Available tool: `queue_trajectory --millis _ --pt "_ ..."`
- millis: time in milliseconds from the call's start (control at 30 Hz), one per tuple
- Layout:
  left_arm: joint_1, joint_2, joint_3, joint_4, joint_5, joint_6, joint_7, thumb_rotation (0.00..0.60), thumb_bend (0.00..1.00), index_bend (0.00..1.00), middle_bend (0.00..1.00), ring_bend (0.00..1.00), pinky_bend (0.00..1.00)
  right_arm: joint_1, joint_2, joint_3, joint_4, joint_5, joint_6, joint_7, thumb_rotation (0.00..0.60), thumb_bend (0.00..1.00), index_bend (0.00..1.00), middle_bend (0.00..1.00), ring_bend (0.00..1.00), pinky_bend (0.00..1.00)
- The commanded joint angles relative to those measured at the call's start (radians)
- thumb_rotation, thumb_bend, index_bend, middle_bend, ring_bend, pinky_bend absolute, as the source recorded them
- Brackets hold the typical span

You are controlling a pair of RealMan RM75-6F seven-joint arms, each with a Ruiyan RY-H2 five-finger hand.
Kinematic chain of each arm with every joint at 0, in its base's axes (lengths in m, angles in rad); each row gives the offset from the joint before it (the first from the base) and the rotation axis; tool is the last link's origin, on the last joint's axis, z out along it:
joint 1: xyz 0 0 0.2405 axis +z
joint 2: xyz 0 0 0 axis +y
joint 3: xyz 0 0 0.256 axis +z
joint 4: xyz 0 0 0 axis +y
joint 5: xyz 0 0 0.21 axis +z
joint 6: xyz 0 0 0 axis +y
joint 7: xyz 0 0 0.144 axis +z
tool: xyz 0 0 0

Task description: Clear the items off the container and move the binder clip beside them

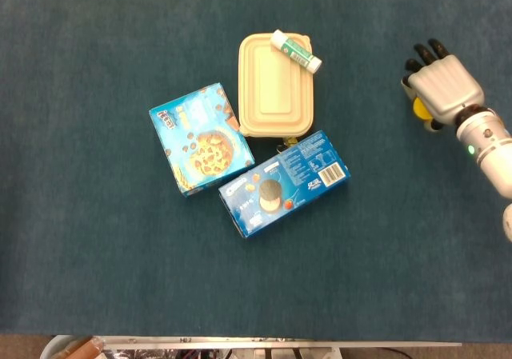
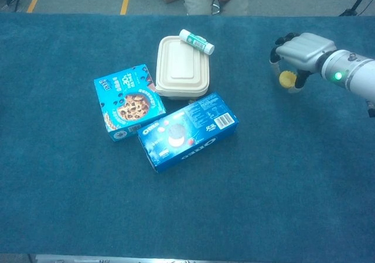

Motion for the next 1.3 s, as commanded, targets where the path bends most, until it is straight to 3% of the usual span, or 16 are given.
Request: queue_trajectory --millis 33,267,667,833,1300 --pt "0.0 0.0 0.0 0.001 0.001 0.001 0.0 0.6 0.39 0.18 0.13 0.1 0.05 -0.002 0.006 0.007 -0.008 0.001 0.006 -0.002 0.6 0.0 0.41 0.23 0.0 0.0" --pt "-0.002 -0.002 0.002 0.001 0.003 -0.002 0.001 0.6 0.39 0.18 0.13 0.1 0.05 -0.002 0.026 0.028 -0.03 0.008 0.013 -0.009 0.6 0.0 0.4 0.23 0.0 0.0" --pt "0.002 0.008 0.003 -0.012 0.005 0.007 0.012 0.6 0.39 0.18 0.13 0.1 0.05 0.078 0.055 0.162 -0.116 0.057 -0.01 0.021 0.6 0.0 0.39 0.23 0.0 0.0" --pt "0.012 0.013 0.005 -0.018 0.006 0.021 0.013 0.6 0.39 0.18 0.13 0.1 0.05 0.163 0.047 0.197 -0.14 0.177 -0.035 -0.043 0.6 0.0 0.4 0.23 0.0 0.0" --pt "0.025 0.02 0.009 -0.017 0.007 0.033 0.009 0.6 0.39 0.18 0.13 0.1 0.05 0.354 -0.086 0.2 -0.073 0.491 0.063 -0.276 0.6 0.0 0.39 0.23 0.0 0.0"
